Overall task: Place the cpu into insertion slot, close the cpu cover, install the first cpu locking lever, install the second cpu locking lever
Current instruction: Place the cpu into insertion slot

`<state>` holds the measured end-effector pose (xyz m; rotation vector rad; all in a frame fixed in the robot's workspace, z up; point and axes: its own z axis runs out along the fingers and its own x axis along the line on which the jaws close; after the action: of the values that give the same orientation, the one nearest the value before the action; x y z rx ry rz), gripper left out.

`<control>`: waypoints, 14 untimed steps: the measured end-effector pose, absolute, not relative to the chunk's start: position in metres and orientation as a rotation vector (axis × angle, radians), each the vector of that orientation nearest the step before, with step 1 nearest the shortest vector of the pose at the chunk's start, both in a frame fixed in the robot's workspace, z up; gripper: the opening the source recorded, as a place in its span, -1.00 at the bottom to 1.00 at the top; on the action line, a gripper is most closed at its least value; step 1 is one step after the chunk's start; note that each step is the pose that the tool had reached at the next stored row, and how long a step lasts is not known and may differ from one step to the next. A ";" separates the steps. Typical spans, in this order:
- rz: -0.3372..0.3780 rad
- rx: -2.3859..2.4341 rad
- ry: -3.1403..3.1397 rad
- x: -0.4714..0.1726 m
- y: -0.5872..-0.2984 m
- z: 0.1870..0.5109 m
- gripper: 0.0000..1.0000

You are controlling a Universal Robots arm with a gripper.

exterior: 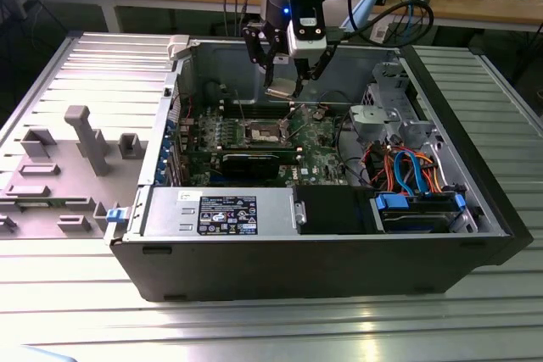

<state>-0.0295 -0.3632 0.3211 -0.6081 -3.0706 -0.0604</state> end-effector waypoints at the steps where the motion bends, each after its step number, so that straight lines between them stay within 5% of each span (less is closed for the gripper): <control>1: -0.060 -0.609 -3.070 -0.029 -0.363 0.321 0.09; 14: -0.061 -0.625 -3.067 -0.029 -0.363 0.321 0.09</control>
<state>-0.0293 -0.3632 0.3210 -0.6251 -3.0674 -0.0605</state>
